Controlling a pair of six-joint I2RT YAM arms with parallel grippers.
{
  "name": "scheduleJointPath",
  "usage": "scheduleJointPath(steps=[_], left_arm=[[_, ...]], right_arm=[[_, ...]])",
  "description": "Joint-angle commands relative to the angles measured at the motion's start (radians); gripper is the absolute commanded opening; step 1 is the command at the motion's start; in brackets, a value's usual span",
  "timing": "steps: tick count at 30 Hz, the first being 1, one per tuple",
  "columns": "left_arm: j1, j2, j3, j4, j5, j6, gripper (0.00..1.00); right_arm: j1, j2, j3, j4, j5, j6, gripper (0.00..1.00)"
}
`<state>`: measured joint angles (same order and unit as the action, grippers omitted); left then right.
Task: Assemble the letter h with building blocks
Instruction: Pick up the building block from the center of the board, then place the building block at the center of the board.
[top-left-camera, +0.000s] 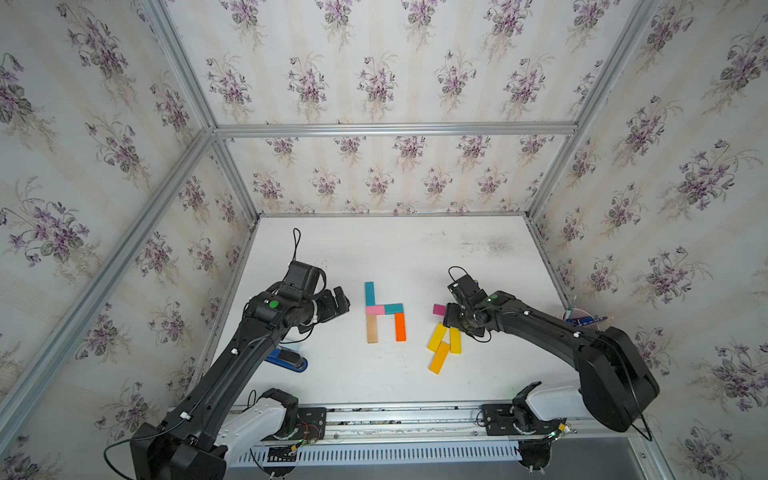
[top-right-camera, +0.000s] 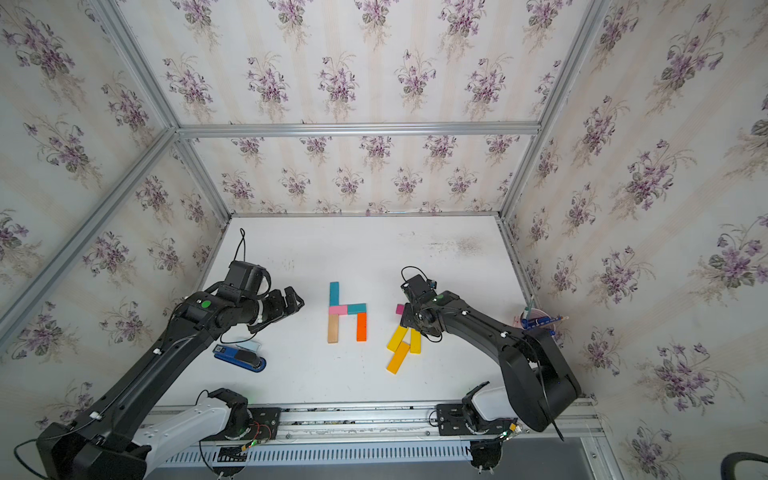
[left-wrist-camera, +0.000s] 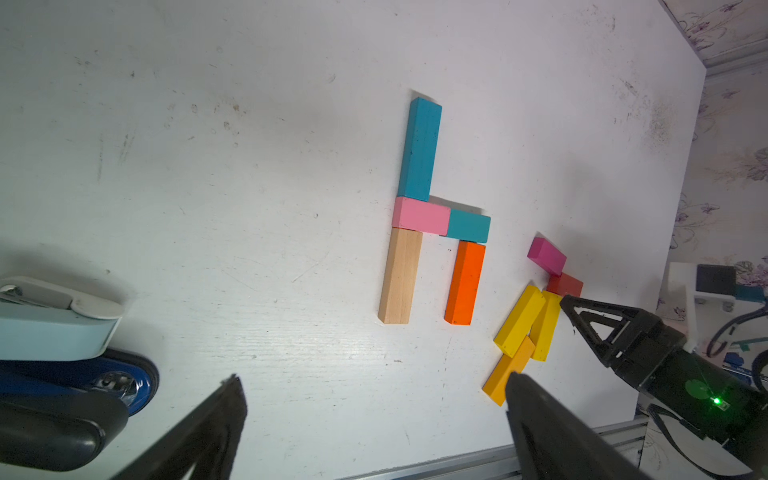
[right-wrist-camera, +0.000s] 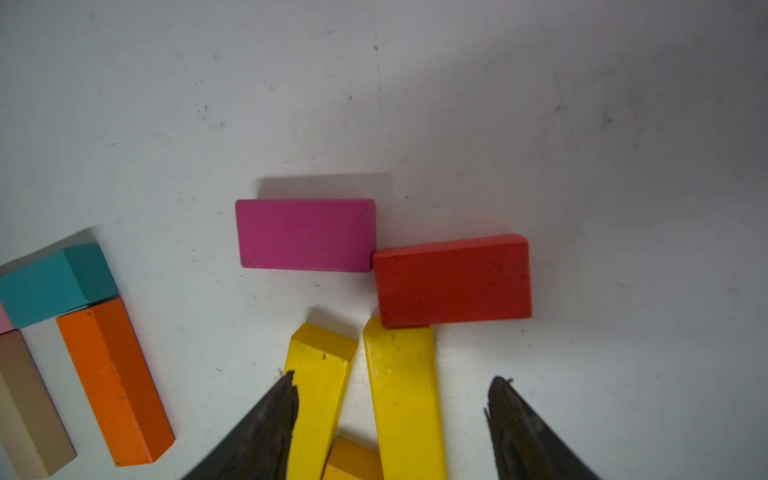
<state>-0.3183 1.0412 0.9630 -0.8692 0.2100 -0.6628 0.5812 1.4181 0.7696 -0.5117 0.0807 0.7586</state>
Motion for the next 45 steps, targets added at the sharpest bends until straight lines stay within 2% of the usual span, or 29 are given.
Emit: scheduleJointPath(steps=[1,5,10,13,24,29,32,35,39,42,45], left_arm=[[0.002,-0.004,-0.006,0.019,0.0,0.01,1.0],[0.007,-0.003,-0.009,0.016,0.004,0.011,1.0],[0.012,-0.006,-0.01,0.018,0.005,0.015,1.0],[0.015,0.004,-0.006,0.023,0.013,0.011,1.0],[0.016,0.007,0.005,0.022,0.028,0.011,1.0],[0.017,0.01,0.003,0.027,0.029,0.011,1.0],[0.017,0.011,0.003,0.03,0.029,0.013,1.0],[0.018,0.013,0.002,0.03,0.025,0.016,1.0],[0.022,0.013,0.003,0.035,0.025,0.016,1.0],[0.025,0.011,0.004,0.035,0.025,0.015,1.0],[0.025,0.008,0.003,0.03,0.024,0.014,1.0]], right_arm=[[-0.001,0.036,0.001,0.061,-0.046,-0.016,0.73],[0.003,0.069,0.017,0.029,-0.02,-0.016,0.7],[0.056,0.018,-0.014,-0.031,0.037,0.023,0.69],[0.056,-0.009,-0.048,-0.044,0.056,0.041,0.64],[0.057,-0.019,-0.118,-0.005,0.013,0.071,0.5],[0.057,-0.023,-0.153,0.002,0.011,0.082,0.38],[0.061,-0.056,-0.145,-0.022,0.017,0.082,0.25],[0.076,-0.124,-0.087,-0.087,0.06,0.071,0.2],[0.075,-0.145,0.061,-0.139,0.12,0.015,0.2],[0.074,-0.057,0.206,-0.137,0.134,-0.058,0.2],[0.064,0.093,0.359,-0.102,0.147,-0.131,0.2]])
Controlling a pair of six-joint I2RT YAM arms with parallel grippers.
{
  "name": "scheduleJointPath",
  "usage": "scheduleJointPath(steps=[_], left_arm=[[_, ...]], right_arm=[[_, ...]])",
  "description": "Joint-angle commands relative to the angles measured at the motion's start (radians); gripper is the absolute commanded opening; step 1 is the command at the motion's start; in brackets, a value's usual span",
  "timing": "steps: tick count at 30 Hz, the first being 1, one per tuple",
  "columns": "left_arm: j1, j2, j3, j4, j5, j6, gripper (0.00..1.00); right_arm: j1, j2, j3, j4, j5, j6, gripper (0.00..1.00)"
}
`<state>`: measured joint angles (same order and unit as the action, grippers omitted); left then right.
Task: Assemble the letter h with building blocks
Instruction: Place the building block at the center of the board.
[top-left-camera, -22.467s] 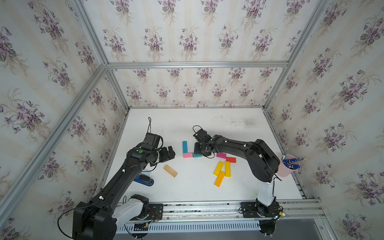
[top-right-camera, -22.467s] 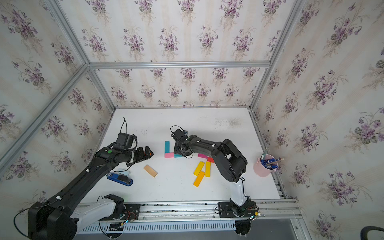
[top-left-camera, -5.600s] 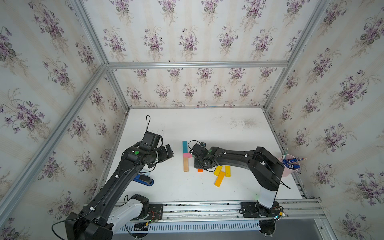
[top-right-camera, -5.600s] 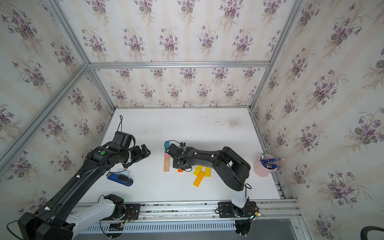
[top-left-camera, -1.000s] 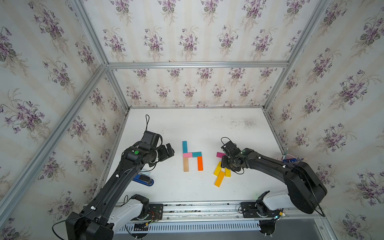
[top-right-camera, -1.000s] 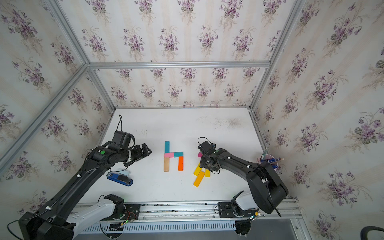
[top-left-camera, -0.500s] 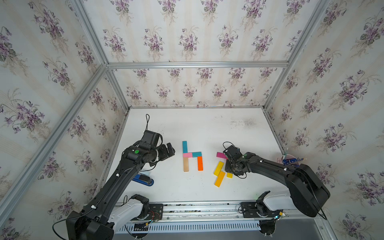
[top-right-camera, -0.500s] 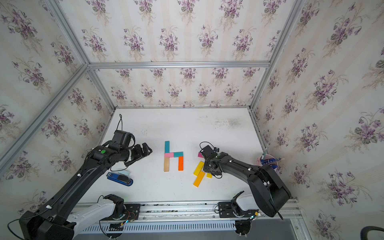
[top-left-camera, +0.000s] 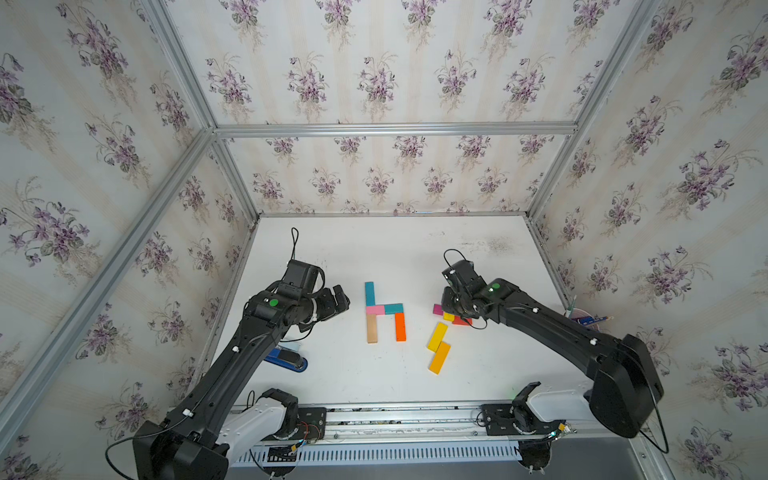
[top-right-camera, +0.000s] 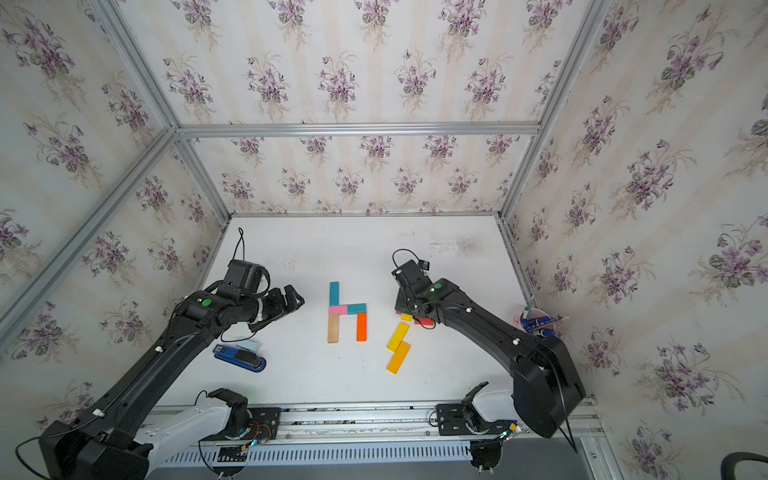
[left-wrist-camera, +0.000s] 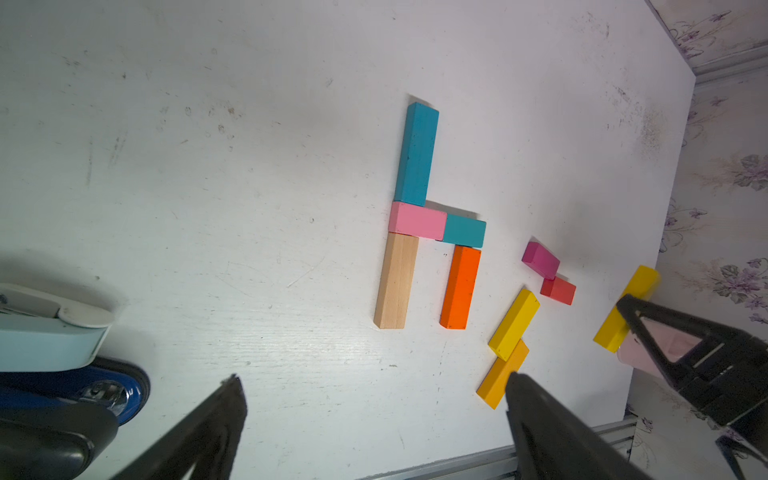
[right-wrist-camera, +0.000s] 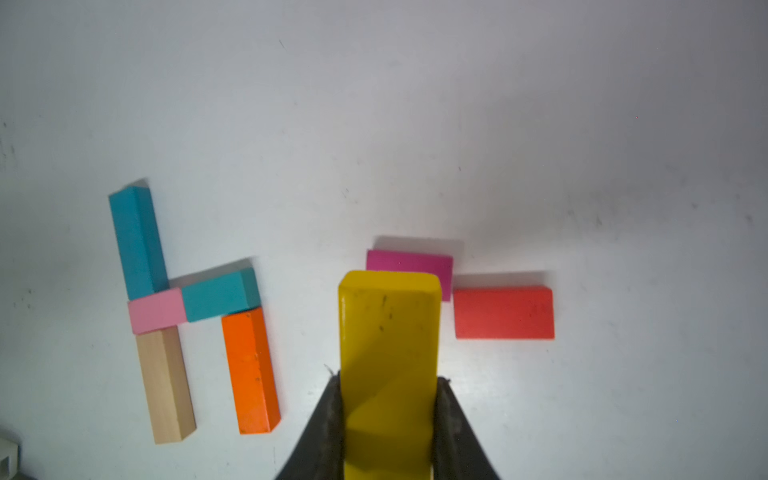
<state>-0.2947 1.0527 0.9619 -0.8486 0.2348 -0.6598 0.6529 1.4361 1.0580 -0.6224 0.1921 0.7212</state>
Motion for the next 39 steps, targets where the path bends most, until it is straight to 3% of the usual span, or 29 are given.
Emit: scheduleJointPath(steps=[1,9,18,22,27,29,35,39], left_arm=[[0.002,-0.005,0.002,0.008,-0.004,0.011,1.0],[0.009,-0.014,-0.015,-0.007,-0.015,0.022,1.0],[0.014,-0.001,-0.037,0.018,-0.005,0.013,1.0],[0.014,0.006,-0.038,0.022,-0.003,0.012,1.0],[0.014,0.006,-0.044,0.026,-0.004,0.011,1.0],[0.015,0.006,-0.045,0.026,-0.004,0.009,1.0],[0.016,0.003,-0.041,0.024,-0.003,0.014,1.0],[0.017,-0.002,-0.044,0.023,-0.005,0.014,1.0]], right_arm=[[-0.019,0.134,0.114,0.028,0.029,-0.113,0.2],[-0.058,0.469,0.327,0.107,-0.012,-0.21,0.16],[-0.058,0.539,0.231,0.199,-0.052,-0.227,0.17],[-0.058,0.554,0.23,0.199,-0.057,-0.243,0.25],[-0.058,0.543,0.229,0.189,-0.069,-0.233,0.51],[-0.057,0.523,0.227,0.182,-0.067,-0.225,0.56],[-0.055,0.452,0.232,0.158,-0.032,-0.217,0.65],[-0.055,0.485,0.265,0.123,-0.031,-0.207,0.58]])
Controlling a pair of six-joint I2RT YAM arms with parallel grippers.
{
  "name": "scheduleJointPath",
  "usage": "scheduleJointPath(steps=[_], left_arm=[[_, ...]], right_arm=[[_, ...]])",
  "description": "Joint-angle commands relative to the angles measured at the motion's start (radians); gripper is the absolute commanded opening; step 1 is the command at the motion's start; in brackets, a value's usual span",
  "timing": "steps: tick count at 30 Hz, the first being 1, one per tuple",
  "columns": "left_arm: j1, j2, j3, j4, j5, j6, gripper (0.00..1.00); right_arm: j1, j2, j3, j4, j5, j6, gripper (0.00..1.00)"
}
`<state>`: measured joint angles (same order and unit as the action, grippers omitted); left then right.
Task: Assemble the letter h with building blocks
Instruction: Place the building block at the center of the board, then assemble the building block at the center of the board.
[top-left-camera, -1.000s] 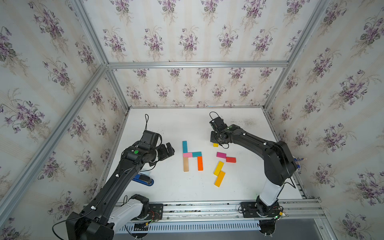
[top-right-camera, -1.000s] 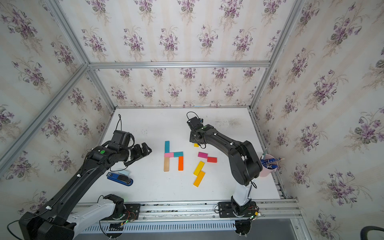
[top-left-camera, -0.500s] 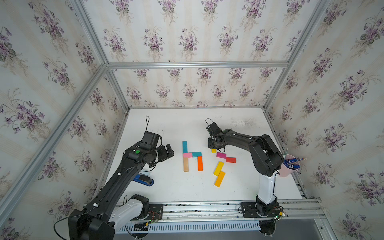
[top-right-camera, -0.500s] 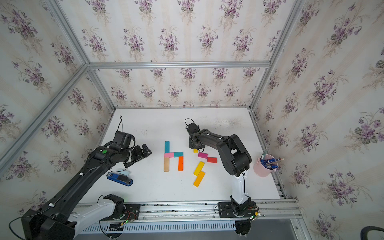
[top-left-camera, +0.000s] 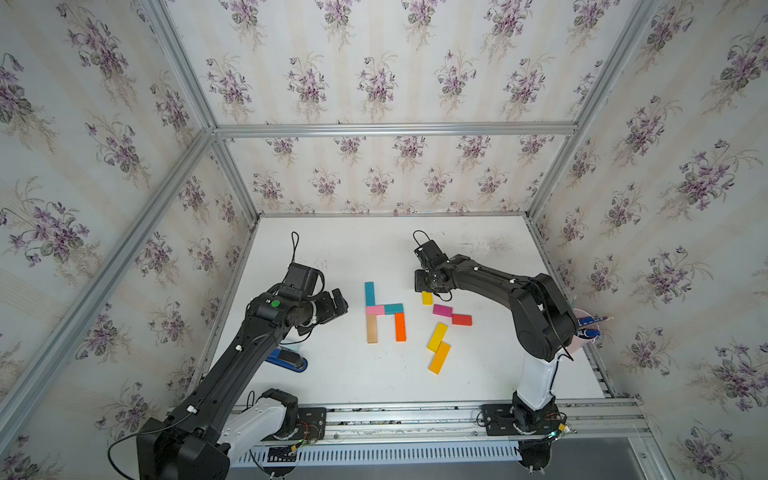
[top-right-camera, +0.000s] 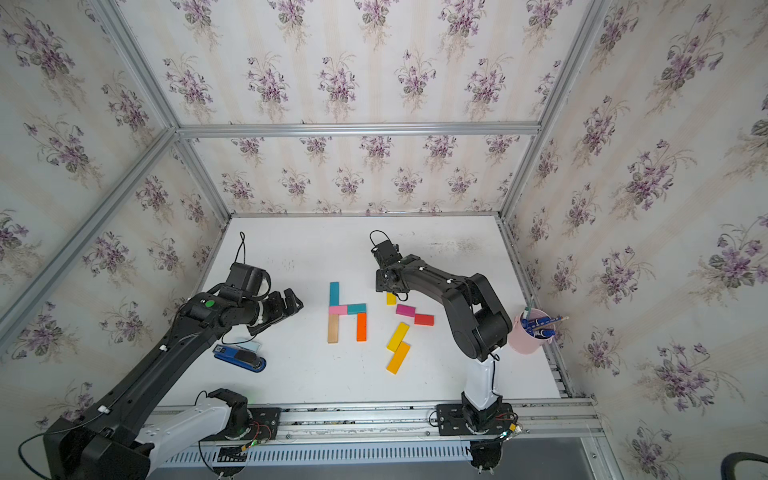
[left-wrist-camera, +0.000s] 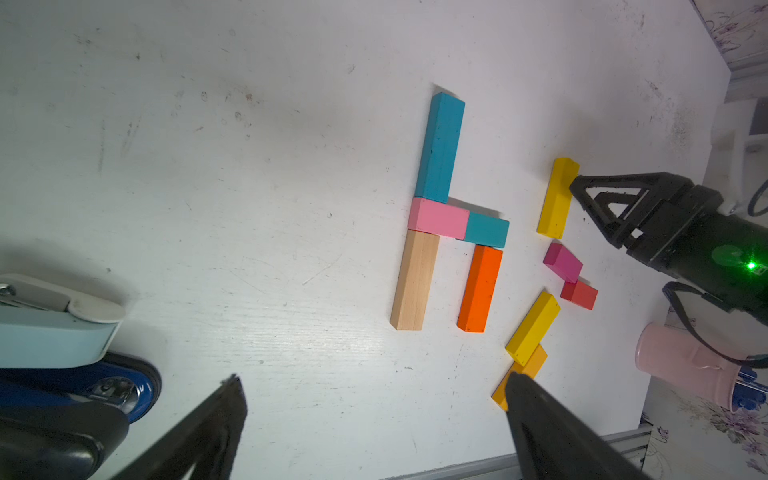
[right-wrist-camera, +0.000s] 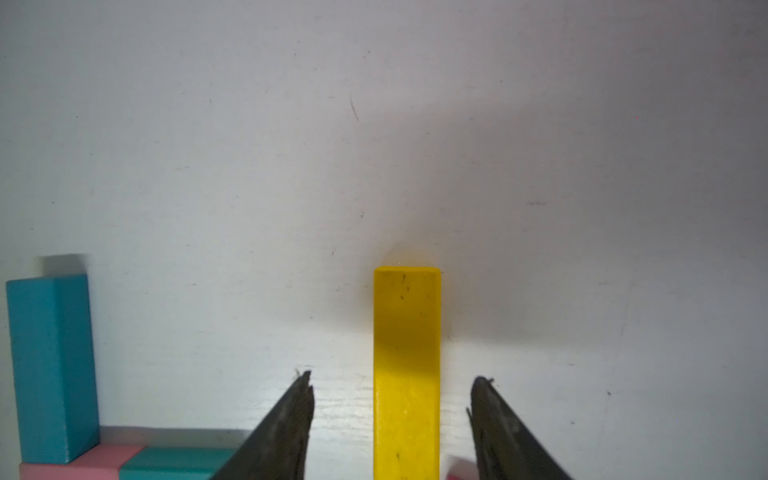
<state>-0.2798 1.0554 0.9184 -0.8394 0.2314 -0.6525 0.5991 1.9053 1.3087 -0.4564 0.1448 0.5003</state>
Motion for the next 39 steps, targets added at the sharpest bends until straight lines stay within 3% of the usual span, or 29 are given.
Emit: scheduleJointPath(steps=[1,8,14,18,34,36,39], left_arm=[[0.003,-0.004,-0.002,0.013,0.0,0.005,0.99],[0.004,-0.015,0.011,-0.002,-0.001,0.014,1.0],[0.004,-0.003,0.014,0.013,0.006,0.012,1.0],[0.004,0.002,0.011,0.014,0.009,0.011,0.99],[0.007,-0.008,0.018,0.01,0.012,0.014,0.99],[0.007,-0.012,0.014,0.007,0.011,0.017,1.0],[0.008,-0.017,0.013,0.003,0.009,0.016,1.0]], right_arm=[[-0.001,0.025,0.019,-0.052,0.016,0.018,0.57],[0.0,-0.108,-0.084,-0.103,0.067,0.117,0.66],[-0.001,-0.194,-0.232,-0.08,0.025,0.2,0.68],[0.005,-0.197,-0.277,-0.038,-0.034,0.219,0.7],[0.011,-0.106,-0.322,-0.028,0.049,0.216,0.71],[0.012,-0.104,-0.317,-0.025,0.054,0.205,0.69],[0.015,-0.117,-0.319,-0.027,0.046,0.196,0.58]])
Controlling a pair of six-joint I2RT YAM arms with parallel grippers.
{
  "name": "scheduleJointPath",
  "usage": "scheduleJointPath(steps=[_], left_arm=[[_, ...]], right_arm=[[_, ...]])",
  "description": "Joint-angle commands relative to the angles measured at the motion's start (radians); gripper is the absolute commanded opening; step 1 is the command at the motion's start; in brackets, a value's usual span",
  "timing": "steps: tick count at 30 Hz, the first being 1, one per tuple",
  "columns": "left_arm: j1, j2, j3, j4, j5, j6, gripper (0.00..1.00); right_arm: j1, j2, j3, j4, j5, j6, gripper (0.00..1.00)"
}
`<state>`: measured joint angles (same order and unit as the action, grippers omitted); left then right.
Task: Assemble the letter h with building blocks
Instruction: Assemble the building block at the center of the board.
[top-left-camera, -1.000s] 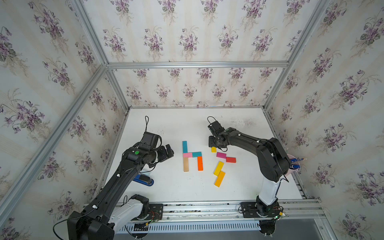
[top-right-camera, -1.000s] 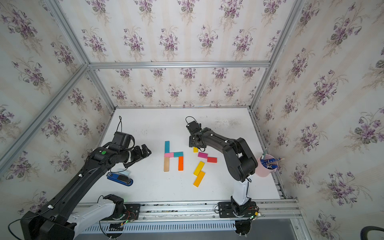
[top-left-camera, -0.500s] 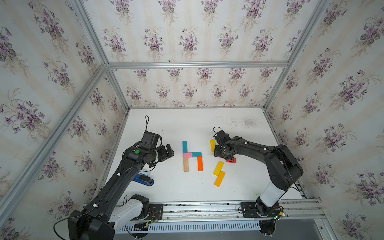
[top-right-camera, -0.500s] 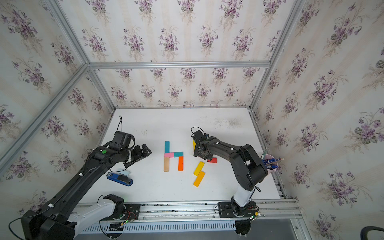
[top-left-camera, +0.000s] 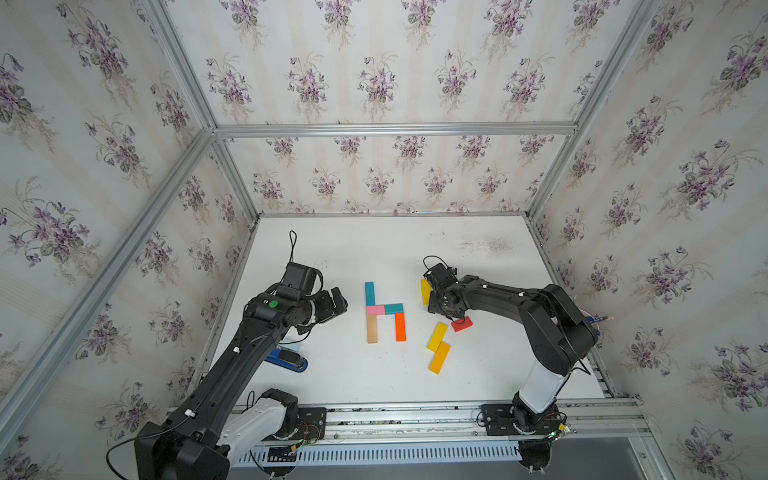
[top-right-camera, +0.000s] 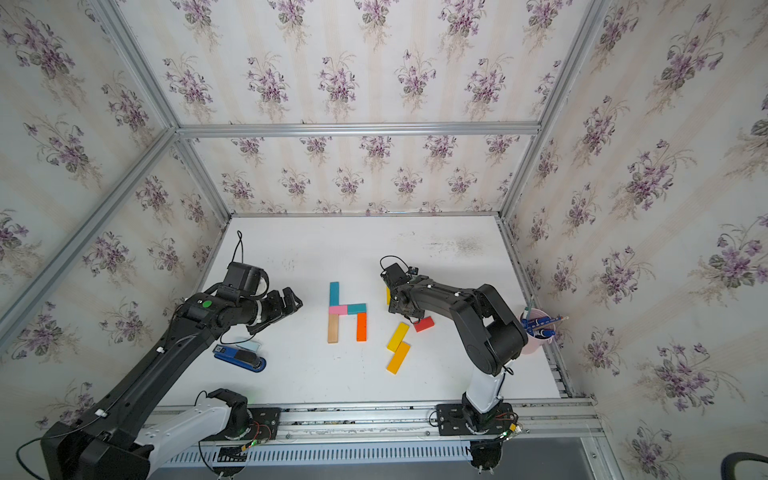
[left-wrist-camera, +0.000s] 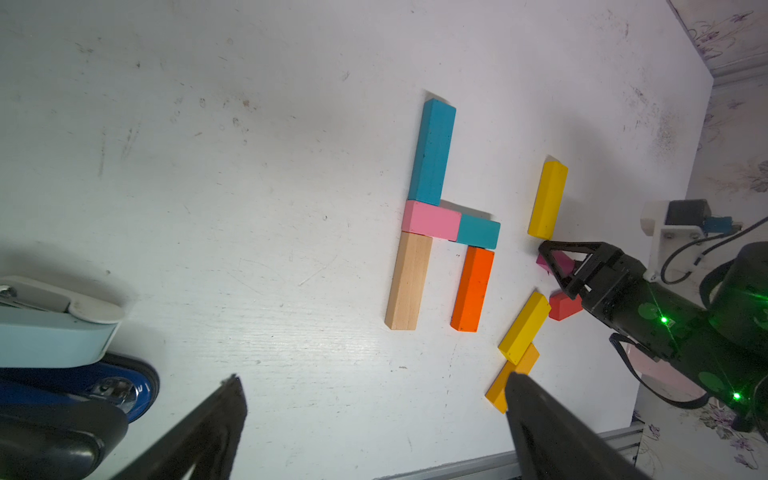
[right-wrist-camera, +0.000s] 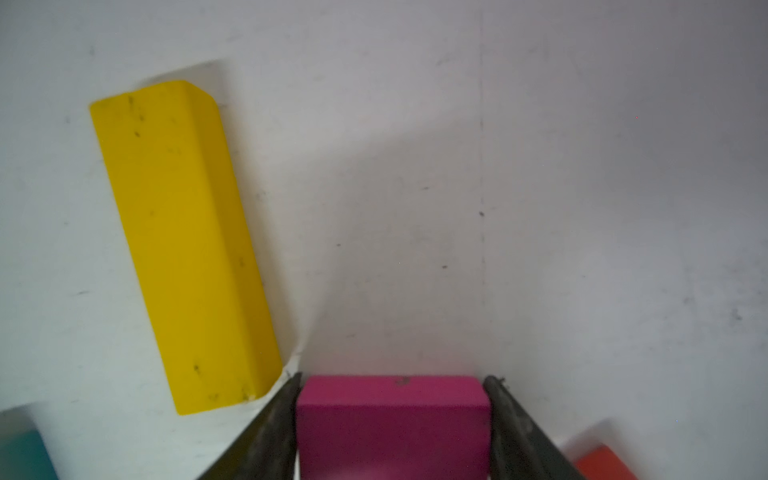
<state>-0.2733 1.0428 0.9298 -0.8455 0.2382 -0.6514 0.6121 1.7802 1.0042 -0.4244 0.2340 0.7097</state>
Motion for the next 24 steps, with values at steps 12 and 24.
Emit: scheduleJointPath(steps=[12,24], left_arm=[[0.003,-0.013,0.004,0.008,0.007,0.007,0.99],[0.004,-0.004,-0.013,0.019,0.009,0.012,1.0]], right_arm=[[0.125,0.023,0.067,-0.163,-0.005,-0.024,0.44],[0.105,0.094,0.142,-0.14,-0.033,0.067,0.44]])
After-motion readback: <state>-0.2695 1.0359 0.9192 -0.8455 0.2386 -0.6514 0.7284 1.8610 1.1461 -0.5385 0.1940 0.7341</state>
